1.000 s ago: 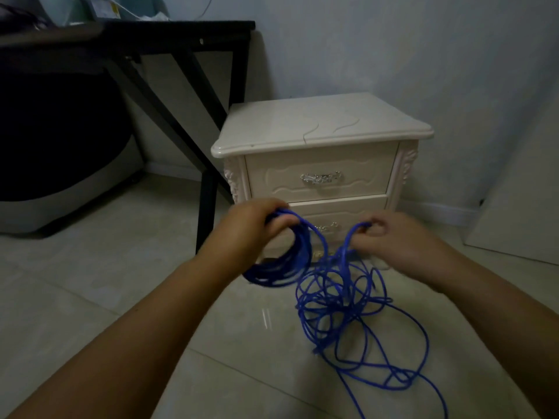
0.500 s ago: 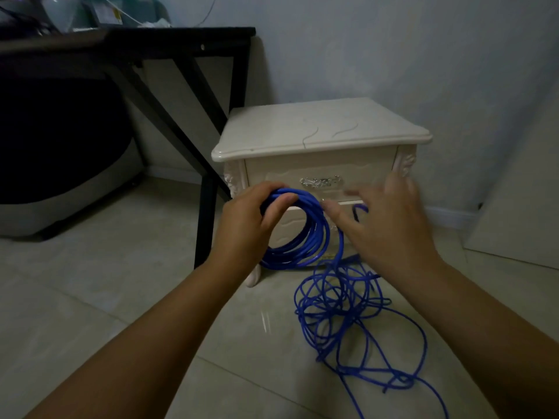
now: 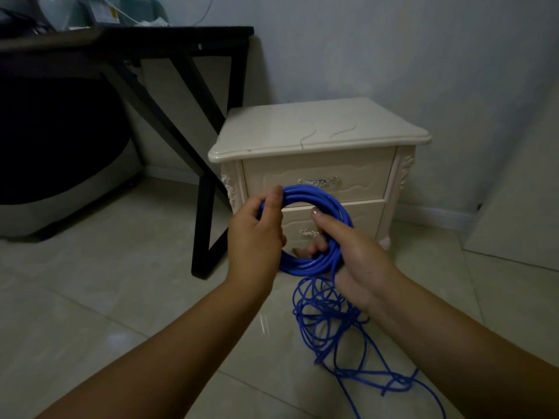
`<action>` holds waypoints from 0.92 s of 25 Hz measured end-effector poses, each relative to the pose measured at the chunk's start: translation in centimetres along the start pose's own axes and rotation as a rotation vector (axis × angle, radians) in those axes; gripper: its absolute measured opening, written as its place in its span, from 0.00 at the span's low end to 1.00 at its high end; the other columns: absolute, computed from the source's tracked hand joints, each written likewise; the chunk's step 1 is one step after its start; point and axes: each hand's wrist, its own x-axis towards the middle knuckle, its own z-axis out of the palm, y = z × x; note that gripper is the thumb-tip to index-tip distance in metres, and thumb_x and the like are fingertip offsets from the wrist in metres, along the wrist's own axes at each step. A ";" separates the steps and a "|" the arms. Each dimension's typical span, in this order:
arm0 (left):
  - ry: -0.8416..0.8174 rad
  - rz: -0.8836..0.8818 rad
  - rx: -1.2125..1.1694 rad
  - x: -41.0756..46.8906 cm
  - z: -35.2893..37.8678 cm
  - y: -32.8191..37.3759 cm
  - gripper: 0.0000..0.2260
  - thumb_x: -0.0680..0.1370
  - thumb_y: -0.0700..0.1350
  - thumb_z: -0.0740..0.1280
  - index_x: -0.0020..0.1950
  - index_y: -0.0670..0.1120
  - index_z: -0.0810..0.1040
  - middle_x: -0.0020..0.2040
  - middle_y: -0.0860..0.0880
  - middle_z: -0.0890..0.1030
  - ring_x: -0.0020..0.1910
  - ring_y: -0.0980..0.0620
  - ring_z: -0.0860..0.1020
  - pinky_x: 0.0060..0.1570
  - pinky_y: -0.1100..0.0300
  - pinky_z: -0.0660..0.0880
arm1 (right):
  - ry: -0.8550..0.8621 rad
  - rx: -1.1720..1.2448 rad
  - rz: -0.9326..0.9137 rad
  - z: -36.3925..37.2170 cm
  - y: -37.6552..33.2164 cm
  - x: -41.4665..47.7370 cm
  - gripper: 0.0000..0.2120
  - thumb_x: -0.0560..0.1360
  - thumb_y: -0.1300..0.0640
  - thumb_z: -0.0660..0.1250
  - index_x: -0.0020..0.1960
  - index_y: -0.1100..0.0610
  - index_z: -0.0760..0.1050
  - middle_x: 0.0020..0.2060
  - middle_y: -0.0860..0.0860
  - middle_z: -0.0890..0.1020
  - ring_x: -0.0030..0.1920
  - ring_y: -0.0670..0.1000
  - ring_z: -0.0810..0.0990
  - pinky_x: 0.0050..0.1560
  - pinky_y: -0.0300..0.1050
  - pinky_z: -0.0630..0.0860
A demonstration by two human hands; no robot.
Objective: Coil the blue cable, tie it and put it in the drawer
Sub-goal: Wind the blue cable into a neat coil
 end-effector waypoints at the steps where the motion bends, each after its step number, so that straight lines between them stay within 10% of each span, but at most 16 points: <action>1: -0.030 -0.041 -0.021 -0.2 0.1 -0.1 0.13 0.81 0.52 0.59 0.43 0.47 0.77 0.28 0.53 0.69 0.26 0.57 0.68 0.29 0.60 0.68 | 0.020 0.003 0.014 -0.2 -0.1 0.1 0.10 0.76 0.58 0.67 0.37 0.58 0.74 0.22 0.50 0.67 0.24 0.49 0.71 0.42 0.50 0.79; 7: -0.531 -0.073 0.353 0.5 -2.3 0.5 0.04 0.76 0.48 0.68 0.50 0.53 0.78 0.41 0.48 0.83 0.39 0.54 0.82 0.41 0.65 0.79 | 0.098 -0.851 -0.207 -1.2 -2.8 -0.2 0.08 0.74 0.62 0.68 0.36 0.55 0.74 0.20 0.47 0.71 0.21 0.46 0.71 0.31 0.42 0.76; 12: -0.651 0.170 0.853 0.1 -1.6 0.0 0.12 0.71 0.39 0.73 0.49 0.52 0.75 0.43 0.54 0.79 0.42 0.59 0.79 0.45 0.65 0.77 | -0.125 -1.672 -0.374 0.6 -1.6 -1.5 0.07 0.74 0.57 0.66 0.51 0.51 0.77 0.43 0.49 0.79 0.47 0.51 0.78 0.42 0.41 0.67; 16: -0.426 0.192 0.693 0.5 -1.2 0.1 0.06 0.74 0.36 0.67 0.43 0.46 0.76 0.37 0.48 0.78 0.34 0.53 0.76 0.39 0.57 0.74 | 0.044 -1.385 -0.478 -0.2 -2.5 -1.3 0.04 0.71 0.55 0.70 0.45 0.52 0.75 0.34 0.48 0.78 0.36 0.50 0.78 0.34 0.39 0.71; 23: -0.120 -0.300 -0.133 0.6 -1.2 0.4 0.10 0.75 0.30 0.64 0.41 0.44 0.71 0.25 0.51 0.67 0.25 0.53 0.66 0.28 0.60 0.70 | -0.055 -0.415 -0.097 -1.1 -0.2 -1.8 0.08 0.68 0.57 0.75 0.43 0.54 0.77 0.42 0.57 0.85 0.47 0.57 0.84 0.56 0.58 0.78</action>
